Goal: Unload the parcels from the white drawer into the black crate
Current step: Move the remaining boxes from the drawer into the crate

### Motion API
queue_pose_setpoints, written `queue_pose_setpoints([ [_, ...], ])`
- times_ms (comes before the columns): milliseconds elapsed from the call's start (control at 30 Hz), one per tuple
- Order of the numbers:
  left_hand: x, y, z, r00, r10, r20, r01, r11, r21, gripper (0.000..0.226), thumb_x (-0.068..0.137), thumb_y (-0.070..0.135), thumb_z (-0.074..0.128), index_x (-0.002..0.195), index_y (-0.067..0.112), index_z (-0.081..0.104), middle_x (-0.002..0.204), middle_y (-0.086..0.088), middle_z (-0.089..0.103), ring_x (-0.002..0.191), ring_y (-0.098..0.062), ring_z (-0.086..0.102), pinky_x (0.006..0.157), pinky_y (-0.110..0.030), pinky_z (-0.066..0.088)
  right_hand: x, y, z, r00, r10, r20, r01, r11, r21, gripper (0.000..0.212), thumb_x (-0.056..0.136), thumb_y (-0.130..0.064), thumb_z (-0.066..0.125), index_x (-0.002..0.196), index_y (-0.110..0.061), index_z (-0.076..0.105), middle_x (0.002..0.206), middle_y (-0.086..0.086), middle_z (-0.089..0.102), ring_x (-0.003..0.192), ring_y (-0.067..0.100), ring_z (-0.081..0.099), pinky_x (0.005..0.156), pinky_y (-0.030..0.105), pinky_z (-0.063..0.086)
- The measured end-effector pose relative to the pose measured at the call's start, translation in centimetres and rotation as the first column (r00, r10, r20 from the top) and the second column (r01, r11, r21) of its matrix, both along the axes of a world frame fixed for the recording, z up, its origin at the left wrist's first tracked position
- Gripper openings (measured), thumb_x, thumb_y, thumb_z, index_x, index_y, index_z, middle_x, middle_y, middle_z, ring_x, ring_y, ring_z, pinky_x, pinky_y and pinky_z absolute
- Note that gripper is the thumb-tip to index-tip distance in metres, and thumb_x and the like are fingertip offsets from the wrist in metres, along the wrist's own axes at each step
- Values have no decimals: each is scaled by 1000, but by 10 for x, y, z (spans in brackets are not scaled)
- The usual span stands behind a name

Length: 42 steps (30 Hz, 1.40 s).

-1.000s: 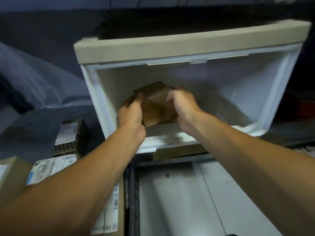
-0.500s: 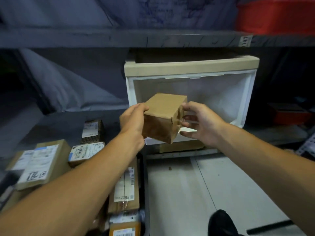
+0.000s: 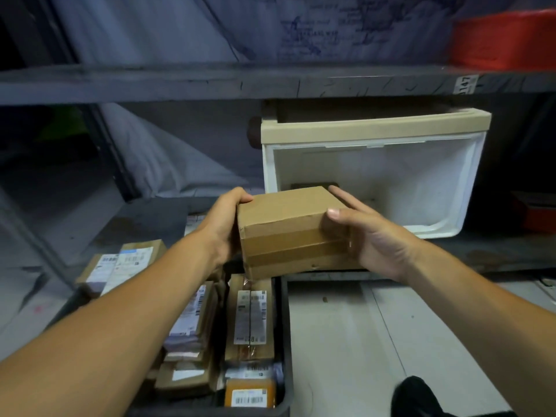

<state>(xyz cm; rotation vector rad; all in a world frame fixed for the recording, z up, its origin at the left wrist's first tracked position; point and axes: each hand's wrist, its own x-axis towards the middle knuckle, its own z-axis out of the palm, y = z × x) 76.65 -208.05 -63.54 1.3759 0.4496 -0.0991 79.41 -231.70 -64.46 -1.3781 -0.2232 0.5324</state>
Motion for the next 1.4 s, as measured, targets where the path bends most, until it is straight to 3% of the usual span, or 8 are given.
queue_pose_setpoints([
  [200, -2, 4, -1, 999, -52, -14, 52, 998, -19, 34, 94, 44, 50, 69, 23, 58, 59, 1, 63, 53, -17, 62, 62, -28, 46, -1, -1, 5, 996, 75, 46, -74, 997, -15, 105, 48, -30, 89, 144, -45, 48, 137, 2, 57, 127, 29, 54, 102, 52, 52],
  [467, 0, -12, 1, 974, -150, 169, 166, 983, -82, 59, 79, 75, 55, 117, 32, 71, 112, -5, 77, 99, -22, 75, 90, -46, 57, 5, -13, 7, 997, -62, 39, 61, 998, 23, 64, 67, -36, 81, 128, -35, 62, 129, 6, 63, 117, 28, 59, 81, 44, 61],
  [600, -1, -13, -6, 919, -316, 234, 321, 947, 18, 72, 61, 65, 84, 123, 35, 65, 111, 2, 76, 97, -19, 73, 80, -44, 59, 8, -15, 5, 984, -139, -111, 143, 989, 27, 61, 76, -47, 81, 128, -21, 64, 128, 18, 61, 110, 33, 60, 80, 48, 60],
  [800, 0, -11, -8, 951, -291, 103, 291, 956, 16, 60, 73, 53, 75, 124, 24, 63, 108, -13, 73, 112, -35, 63, 97, -56, 51, 6, -17, 6, 985, -72, -154, 70, 997, -22, 66, 70, -63, 77, 125, -26, 67, 133, 15, 62, 118, 36, 62, 84, 49, 59],
  [933, -1, -5, -1, 974, -227, -27, 227, 974, -8, 61, 69, 61, 66, 116, 21, 67, 103, -17, 76, 111, -40, 64, 92, -61, 52, 5, -24, 7, 996, 91, -13, -91, 995, -29, 63, 75, -48, 83, 134, -42, 62, 138, 8, 60, 126, 32, 59, 88, 48, 59],
  [1100, -4, 8, -1, 964, -237, -123, 232, 971, -54, 70, 75, 74, 60, 121, 22, 69, 121, -20, 71, 114, -46, 64, 93, -73, 48, 3, -24, -1, 998, 51, 36, -44, 982, -182, 74, 68, -36, 92, 133, -39, 56, 122, 11, 72, 100, 29, 73, 71, 38, 59],
  [1233, -5, 8, 3, 930, -366, -39, 352, 916, -193, 93, 69, 85, 49, 134, 20, 63, 129, -19, 68, 119, -43, 64, 101, -65, 45, -1, -21, 1, 999, -14, 39, 21, 985, -173, 71, 65, -49, 79, 129, -27, 59, 114, 14, 75, 83, 28, 72, 64, 35, 58],
  [1400, -7, 0, 1, 932, -361, 34, 363, 928, -87, 72, 78, 69, 55, 131, 22, 65, 131, -15, 68, 123, -38, 63, 102, -61, 44, 1, -17, 1, 993, -99, -59, 83, 968, -236, 71, 68, -71, 69, 122, -24, 67, 105, 14, 77, 74, 22, 72, 62, 35, 59],
])
